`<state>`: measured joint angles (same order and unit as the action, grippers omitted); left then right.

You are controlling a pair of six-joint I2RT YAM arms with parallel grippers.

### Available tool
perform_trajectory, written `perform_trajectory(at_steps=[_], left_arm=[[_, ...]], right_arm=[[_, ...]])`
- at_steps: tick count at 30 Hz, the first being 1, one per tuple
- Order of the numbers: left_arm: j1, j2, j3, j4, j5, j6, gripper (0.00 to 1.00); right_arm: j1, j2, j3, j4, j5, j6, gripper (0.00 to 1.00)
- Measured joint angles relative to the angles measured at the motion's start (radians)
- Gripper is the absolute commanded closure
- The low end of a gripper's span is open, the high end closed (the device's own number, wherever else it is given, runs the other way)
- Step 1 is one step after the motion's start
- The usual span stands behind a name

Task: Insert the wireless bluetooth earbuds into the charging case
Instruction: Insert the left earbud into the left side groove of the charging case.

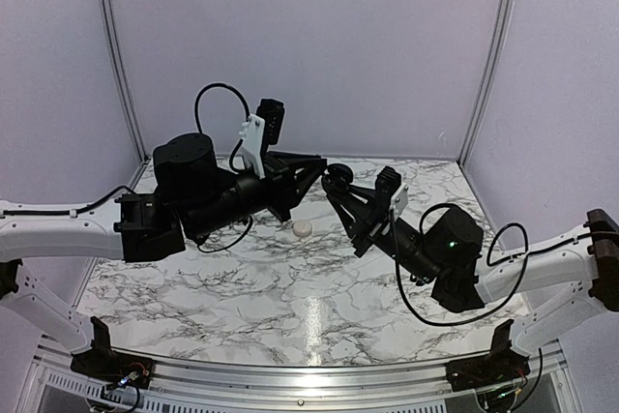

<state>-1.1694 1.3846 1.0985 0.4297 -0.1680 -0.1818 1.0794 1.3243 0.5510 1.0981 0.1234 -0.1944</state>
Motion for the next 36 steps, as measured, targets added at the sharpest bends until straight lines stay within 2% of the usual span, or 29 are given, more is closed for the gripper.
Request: perform_trajectory(at_steps=[29,36], left_arm=[[-0.002,0.053,0.014,0.023,0.029,-0.076,0.97],[-0.001,0.054,0.029,-0.002,0.021,-0.093,0.97]], right_arm=[[0.018,0.003,0.007,-0.001,0.05,-0.04,1.0],[0.055,0.008,0.007,-0.001,0.101,-0.125,1.0]])
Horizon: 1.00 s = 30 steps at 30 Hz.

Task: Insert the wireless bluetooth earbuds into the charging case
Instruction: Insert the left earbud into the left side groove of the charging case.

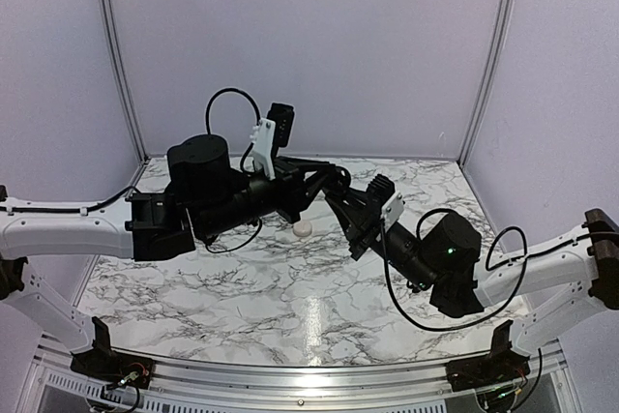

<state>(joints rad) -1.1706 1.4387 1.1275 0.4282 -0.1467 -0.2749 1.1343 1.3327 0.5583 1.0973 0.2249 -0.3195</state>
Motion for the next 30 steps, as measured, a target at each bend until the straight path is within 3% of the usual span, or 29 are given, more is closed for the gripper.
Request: perform_trajectory(at_steps=[30], left_arm=[[0.002,0.003,0.053,-0.162,-0.019,-0.045,0.99]], right_arm=[[0.008,0.017,0.0,-0.009,0.051,-0.104,1.0]])
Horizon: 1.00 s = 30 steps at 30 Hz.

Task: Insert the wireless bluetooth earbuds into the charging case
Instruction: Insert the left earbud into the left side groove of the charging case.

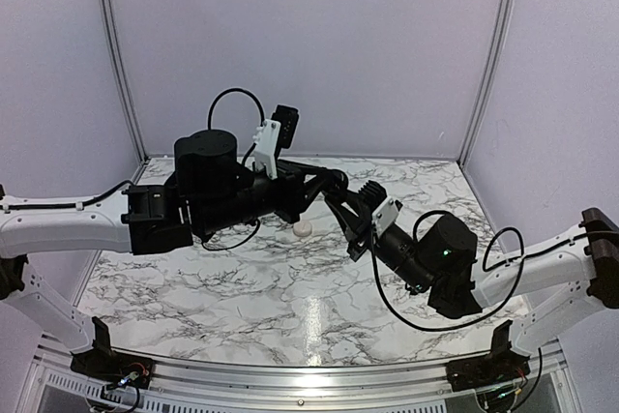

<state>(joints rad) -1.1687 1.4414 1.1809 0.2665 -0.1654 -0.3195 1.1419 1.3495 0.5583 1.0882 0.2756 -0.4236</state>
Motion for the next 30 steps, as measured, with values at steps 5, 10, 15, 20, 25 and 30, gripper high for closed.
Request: perform_trajectory(at_steps=[5,10,15,20,25,30], left_arm=[[-0.001,0.0,0.01,-0.026,0.005,-0.014,0.99],[-0.003,0.0,0.01,-0.041,0.015,-0.019,0.99],[-0.003,0.0,0.011,-0.048,0.017,-0.029,0.98],[-0.003,0.0,0.014,-0.057,0.014,-0.037,0.87],[-0.007,0.0,0.018,-0.069,0.007,-0.039,0.79],[-0.007,0.0,0.032,-0.089,-0.001,-0.03,0.71]], right_arm=[[0.0,0.0,0.0,0.0,0.009,0.0,1.0],[0.004,0.001,0.0,0.002,0.01,0.0,1.0],[0.005,0.0,0.0,0.002,0.002,0.0,1.0],[0.004,0.0,0.0,0.002,-0.007,0.001,1.0],[0.004,0.0,0.0,0.003,-0.023,0.006,1.0],[0.004,-0.001,0.0,0.007,-0.035,0.015,1.0]])
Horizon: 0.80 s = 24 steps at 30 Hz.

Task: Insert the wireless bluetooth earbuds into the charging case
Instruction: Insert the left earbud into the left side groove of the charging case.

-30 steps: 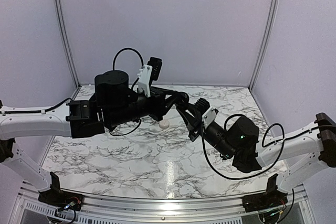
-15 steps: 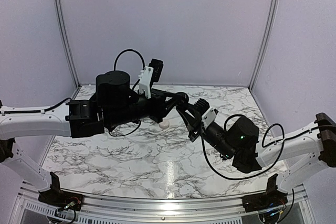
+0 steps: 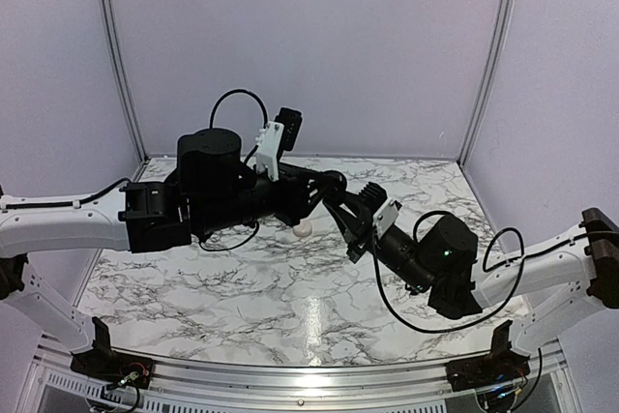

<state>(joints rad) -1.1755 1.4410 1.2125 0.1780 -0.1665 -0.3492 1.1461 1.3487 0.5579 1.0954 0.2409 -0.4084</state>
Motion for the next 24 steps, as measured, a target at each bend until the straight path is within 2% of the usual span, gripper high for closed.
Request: perform_trajectory(at_steps=[14,18,20,24], left_arm=[[-0.005,-0.019,0.003,-0.03,-0.009,0.042,0.58],[-0.005,-0.028,0.003,-0.035,-0.018,0.048,0.56],[-0.005,-0.034,0.003,-0.037,-0.019,0.051,0.53],[-0.005,-0.076,-0.004,-0.039,-0.023,0.068,0.37]], right_arm=[[0.0,-0.001,-0.007,0.018,-0.029,0.08,1.0],[0.0,-0.001,-0.011,0.034,-0.041,0.11,1.0],[0.0,-0.001,-0.015,0.034,-0.047,0.123,1.0],[0.0,-0.001,-0.018,0.033,-0.058,0.146,1.0]])
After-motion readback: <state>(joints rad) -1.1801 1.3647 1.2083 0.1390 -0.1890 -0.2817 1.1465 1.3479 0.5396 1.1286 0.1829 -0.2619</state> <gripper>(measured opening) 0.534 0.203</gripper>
